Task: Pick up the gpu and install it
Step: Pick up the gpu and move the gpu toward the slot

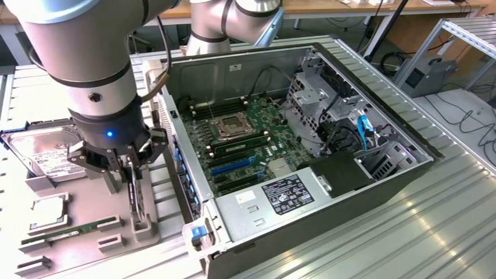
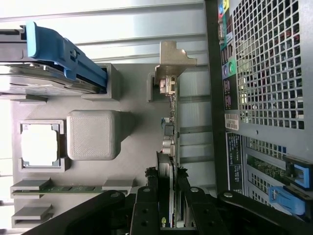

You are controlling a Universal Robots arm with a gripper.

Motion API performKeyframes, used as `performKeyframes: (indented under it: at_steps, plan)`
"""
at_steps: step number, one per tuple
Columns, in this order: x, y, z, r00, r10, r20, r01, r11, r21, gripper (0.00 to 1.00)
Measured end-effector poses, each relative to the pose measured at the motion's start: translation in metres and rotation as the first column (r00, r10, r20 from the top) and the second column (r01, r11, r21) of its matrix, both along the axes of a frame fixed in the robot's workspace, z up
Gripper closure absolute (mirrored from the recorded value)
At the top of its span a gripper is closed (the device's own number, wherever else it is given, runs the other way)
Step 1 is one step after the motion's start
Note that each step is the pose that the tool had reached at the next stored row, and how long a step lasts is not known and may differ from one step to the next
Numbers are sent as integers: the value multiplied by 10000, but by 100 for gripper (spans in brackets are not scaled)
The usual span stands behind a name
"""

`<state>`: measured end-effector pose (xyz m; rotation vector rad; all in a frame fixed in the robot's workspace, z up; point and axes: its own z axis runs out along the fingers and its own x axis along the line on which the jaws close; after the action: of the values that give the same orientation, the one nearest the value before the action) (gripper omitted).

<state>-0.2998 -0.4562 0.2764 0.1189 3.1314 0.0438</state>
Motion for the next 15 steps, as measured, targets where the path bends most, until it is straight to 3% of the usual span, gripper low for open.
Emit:
performKeyframes:
  at_steps: [15]
  plan:
    - [0, 0, 88, 10000, 0, 1, 0, 10000, 0, 74]
